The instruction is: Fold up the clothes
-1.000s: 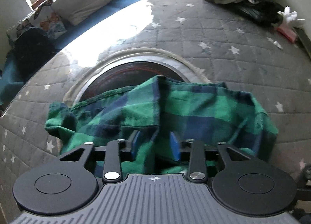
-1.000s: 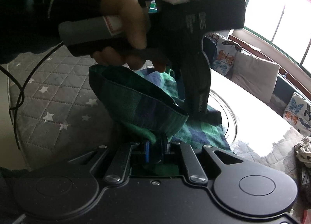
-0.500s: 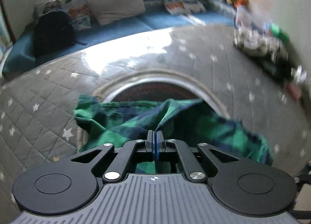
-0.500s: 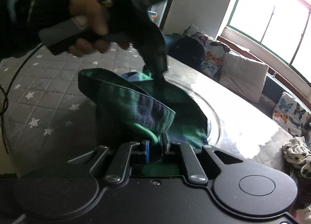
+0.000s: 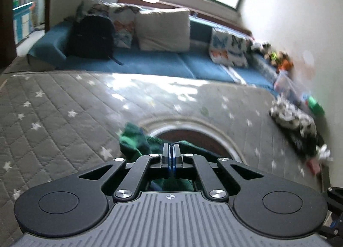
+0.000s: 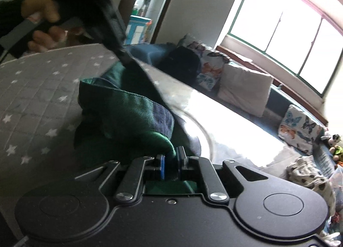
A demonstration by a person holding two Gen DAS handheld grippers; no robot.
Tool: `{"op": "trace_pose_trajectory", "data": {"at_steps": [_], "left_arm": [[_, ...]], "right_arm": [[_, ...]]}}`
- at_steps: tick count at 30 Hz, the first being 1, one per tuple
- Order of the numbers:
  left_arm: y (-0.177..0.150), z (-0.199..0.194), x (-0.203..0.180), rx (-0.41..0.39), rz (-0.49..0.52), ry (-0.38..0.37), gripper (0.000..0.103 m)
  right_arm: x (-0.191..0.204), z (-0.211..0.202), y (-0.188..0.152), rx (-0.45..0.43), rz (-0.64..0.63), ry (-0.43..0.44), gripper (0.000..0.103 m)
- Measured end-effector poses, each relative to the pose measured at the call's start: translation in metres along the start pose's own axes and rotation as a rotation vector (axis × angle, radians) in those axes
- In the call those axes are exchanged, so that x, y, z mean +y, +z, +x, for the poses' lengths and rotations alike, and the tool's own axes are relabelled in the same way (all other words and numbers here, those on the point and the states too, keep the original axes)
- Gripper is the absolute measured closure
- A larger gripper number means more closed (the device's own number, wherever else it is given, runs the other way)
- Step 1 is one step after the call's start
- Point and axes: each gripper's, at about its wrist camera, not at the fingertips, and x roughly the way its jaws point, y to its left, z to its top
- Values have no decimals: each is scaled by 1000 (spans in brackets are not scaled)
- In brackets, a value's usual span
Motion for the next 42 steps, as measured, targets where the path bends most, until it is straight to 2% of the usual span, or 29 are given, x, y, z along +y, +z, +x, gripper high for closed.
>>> {"op": "trace_pose_trajectory", "data": {"at_steps": [5, 9, 12, 14, 16, 19, 22, 27, 29, 31, 34, 38, 41, 42], "left_arm": [[27, -23, 17, -65, -46, 42, 101], [69, -46, 30, -137, -88, 87, 101], [103, -61, 35, -187, -106, 112, 101], [120, -60, 35, -185, -122, 107, 101], [131, -61, 38, -185, -116, 120, 101], [126, -57, 39, -187, -83, 154, 103], [115, -53, 46, -176, -88, 158, 103], [85, -31, 80, -69, -87, 171, 103], [76, -25, 90, -37, -87, 167, 102], [70, -17, 97, -18, -78, 179, 102], [61, -5, 112, 16, -95, 197, 101], [48, 14, 145, 60, -139, 242, 100], [42, 26, 167, 87, -208, 243, 87], [40, 30, 174, 96, -230, 246, 77]], "right_arm": [[-23, 11, 27, -36, -13, -51, 92], [-42, 25, 58, -70, -52, -103, 92], [-62, 40, 92, -108, -91, -188, 98], [-78, 48, 115, -129, -90, -230, 101], [-94, 55, 130, -132, -62, -215, 101], [-106, 68, 146, -125, -34, -182, 101], [-107, 82, 138, -84, 0, -109, 100], [-90, 115, 101, 19, -27, -19, 98], [-84, 127, 85, 62, -33, 29, 90], [-79, 136, 73, 97, -31, 78, 72], [-73, 147, 58, 142, -27, 129, 55], [-76, 163, 42, 198, -8, 153, 51], [-81, 175, 33, 231, 41, 175, 45], [-84, 180, 30, 240, 74, 186, 40]]}}
